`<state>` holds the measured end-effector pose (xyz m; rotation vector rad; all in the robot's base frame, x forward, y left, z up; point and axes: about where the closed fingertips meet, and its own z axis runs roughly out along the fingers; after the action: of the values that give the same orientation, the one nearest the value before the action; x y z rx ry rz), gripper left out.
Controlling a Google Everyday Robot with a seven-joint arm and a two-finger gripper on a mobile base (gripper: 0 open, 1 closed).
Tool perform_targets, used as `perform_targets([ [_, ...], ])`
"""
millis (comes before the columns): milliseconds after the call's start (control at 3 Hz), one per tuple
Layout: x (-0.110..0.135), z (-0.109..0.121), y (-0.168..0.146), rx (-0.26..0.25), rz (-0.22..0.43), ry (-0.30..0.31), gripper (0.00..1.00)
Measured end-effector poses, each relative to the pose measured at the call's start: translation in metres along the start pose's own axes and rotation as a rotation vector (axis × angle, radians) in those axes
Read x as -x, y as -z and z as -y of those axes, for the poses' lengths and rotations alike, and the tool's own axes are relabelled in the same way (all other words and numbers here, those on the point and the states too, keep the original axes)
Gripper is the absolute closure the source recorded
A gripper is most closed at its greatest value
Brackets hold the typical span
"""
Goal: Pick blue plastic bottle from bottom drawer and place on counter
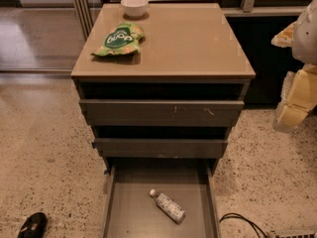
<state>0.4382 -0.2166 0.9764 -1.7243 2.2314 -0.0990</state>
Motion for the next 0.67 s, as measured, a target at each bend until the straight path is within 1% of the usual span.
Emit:
perform_targets([
  [333,0.000,0.000,0.000,0.000,0.000,0.000,0.00],
  [667,0.002,-0.018,-0.016,0.057,-0.010,0.051,0.00],
])
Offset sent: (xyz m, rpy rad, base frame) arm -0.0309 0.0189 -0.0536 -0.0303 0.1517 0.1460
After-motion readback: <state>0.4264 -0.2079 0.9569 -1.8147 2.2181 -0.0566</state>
